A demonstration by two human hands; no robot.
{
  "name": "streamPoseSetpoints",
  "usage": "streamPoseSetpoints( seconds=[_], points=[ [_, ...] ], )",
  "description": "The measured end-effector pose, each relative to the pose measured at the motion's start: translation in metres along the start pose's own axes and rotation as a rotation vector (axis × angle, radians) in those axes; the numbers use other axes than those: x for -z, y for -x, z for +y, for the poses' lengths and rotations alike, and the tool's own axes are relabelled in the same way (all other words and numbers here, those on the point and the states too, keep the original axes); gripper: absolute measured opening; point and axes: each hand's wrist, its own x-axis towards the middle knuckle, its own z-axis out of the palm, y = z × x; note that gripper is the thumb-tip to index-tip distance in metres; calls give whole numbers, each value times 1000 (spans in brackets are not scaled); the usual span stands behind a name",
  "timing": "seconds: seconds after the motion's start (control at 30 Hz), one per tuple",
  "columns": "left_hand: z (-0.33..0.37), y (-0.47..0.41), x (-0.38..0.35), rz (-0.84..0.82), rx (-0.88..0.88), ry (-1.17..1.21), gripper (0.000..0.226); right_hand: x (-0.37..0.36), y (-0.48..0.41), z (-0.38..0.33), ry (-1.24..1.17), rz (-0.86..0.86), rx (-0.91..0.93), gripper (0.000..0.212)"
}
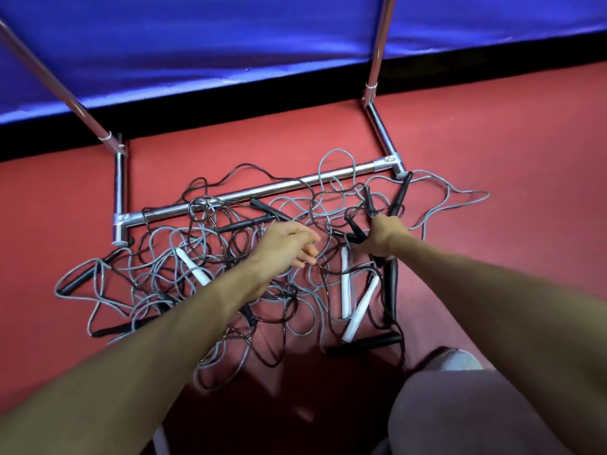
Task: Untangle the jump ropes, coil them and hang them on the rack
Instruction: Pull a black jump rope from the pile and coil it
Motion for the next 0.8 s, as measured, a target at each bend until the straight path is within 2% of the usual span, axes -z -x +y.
streamPoseSetpoints(
  seconds=[0.1,0.2,0.23,0.37,0.43,0.57,0.67,0.73,0.8],
  points=[
    [16,30,8,-18,-47,-37,18,34,32,-8,-47,-59,-17,27],
    [37,68,16,-32,-92,-89,23,61,70,-20,-331,-258,17,57],
    [45,82,20,-28,-107,-113,24,68,84,-25,-417,-300,47,59],
    [71,135,40,68,-178,-146,24,96,147,-61,-616,-366,247,21],
    [79,156,56,165,-212,-148,22,107,179,-86,-655,-394,395,11],
    [85,194,92,351,-280,-87,28,120,235,-129,-620,-368,650,7],
    [86,217,109,433,-347,-33,31,110,262,-147,-534,-312,814,13],
    [89,225,117,485,-407,-108,34,101,272,-155,-509,-299,889,11],
    [93,229,125,498,-442,-180,31,101,275,-163,-382,-171,933,12]
  ],
)
